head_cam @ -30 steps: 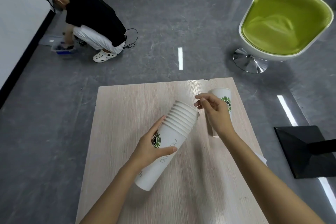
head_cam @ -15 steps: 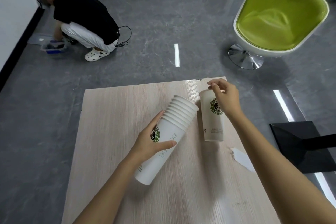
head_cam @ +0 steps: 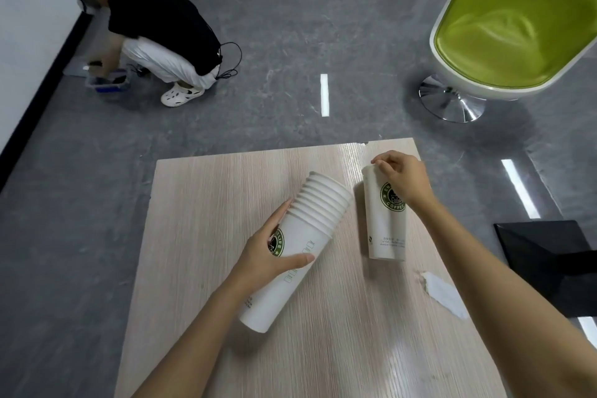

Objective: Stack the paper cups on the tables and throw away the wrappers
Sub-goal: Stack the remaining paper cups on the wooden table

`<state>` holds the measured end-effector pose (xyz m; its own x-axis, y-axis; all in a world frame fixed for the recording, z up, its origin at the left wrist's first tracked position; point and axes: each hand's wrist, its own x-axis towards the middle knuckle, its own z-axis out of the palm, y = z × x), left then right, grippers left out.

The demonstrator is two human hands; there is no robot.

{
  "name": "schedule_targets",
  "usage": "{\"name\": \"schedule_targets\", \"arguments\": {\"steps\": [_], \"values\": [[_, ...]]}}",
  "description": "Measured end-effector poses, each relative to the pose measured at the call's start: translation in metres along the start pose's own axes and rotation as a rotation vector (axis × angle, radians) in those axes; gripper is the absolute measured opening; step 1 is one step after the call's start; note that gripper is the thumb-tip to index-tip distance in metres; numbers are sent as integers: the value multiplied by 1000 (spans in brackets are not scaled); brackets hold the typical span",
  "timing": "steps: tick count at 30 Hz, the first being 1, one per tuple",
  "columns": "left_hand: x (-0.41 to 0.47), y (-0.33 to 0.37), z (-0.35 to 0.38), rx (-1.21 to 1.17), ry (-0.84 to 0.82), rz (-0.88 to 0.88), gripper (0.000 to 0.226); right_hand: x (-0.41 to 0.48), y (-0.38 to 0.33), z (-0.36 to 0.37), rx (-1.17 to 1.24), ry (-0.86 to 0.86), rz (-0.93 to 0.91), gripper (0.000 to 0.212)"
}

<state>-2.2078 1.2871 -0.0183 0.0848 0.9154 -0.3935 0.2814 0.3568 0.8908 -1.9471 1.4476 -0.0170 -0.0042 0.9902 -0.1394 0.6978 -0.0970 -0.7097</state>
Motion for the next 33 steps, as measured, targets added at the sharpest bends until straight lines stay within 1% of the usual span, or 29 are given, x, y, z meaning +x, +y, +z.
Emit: {"name": "schedule_targets", "arguments": {"steps": [9,19,22,26,30,33], "values": [[-4,-2,0,3,0,18,102,-4,-11,-6,42,37,-49,19],[-15,-4,-8,32,-12,29,104,-11,-30,-35,163,194,-106,35],[-24,-8,-15,49,-19,29,102,-17,-37,-43,238,265,-107,31],[-37,-16,-25,70,-34,19,102,-27,-48,-47,341,366,-153,23],[-50,-19,-32,69,-47,17,104,-37,-63,-45,403,422,-187,23],[-58,-19,-32,67,-56,24,102,-44,-72,-39,472,431,-190,22]]}}
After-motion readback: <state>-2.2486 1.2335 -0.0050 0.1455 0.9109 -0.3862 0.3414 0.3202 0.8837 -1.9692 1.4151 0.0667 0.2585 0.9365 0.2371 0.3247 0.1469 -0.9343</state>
